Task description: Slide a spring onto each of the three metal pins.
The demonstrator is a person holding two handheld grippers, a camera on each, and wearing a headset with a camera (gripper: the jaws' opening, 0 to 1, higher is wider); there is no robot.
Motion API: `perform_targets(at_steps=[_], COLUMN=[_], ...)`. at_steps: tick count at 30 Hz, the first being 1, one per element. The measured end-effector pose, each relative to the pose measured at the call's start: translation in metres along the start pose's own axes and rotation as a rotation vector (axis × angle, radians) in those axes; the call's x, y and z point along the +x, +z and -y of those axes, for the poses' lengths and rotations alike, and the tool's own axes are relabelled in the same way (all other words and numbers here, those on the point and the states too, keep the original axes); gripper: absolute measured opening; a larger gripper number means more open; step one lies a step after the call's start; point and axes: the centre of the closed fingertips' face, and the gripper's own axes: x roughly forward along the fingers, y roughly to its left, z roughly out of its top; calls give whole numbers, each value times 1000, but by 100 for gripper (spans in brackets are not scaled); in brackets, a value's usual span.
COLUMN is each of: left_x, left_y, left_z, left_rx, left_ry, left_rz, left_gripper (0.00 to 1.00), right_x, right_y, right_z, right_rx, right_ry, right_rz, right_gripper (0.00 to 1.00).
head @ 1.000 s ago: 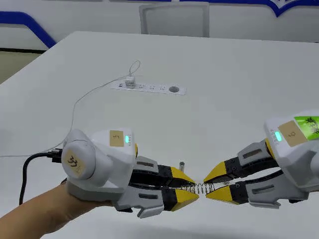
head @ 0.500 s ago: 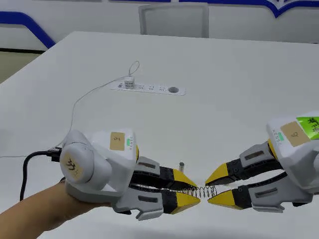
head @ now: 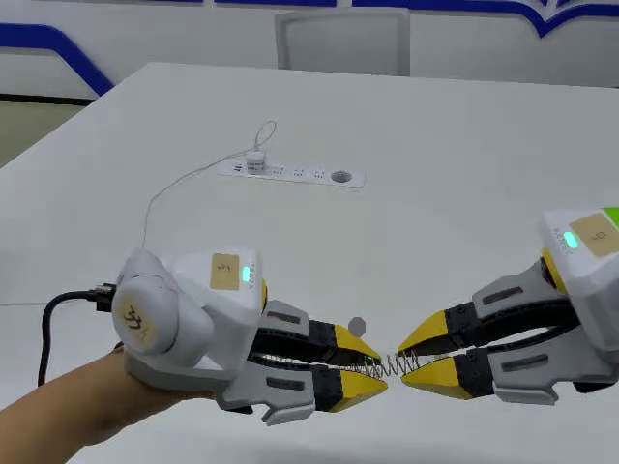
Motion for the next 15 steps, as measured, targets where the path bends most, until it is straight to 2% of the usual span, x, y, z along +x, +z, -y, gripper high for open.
perform_targets(at_steps=[4, 10, 15], left_x=[1, 1, 1], left_y=[1, 1, 2], left_z=[-1, -1, -2], left_rx=[4, 10, 13], left_ry=[2, 5, 11], left_rz=[-5, -9, -10], left_gripper=[10, 10, 10], right_x=[-1, -3, -1], right_y=[3, 20, 29], right_z=[1, -1, 0], right_rx=[14, 73, 83], right_ry=[-1, 3, -5], right_rz=[17, 98, 133], right_gripper=[11, 11, 11])
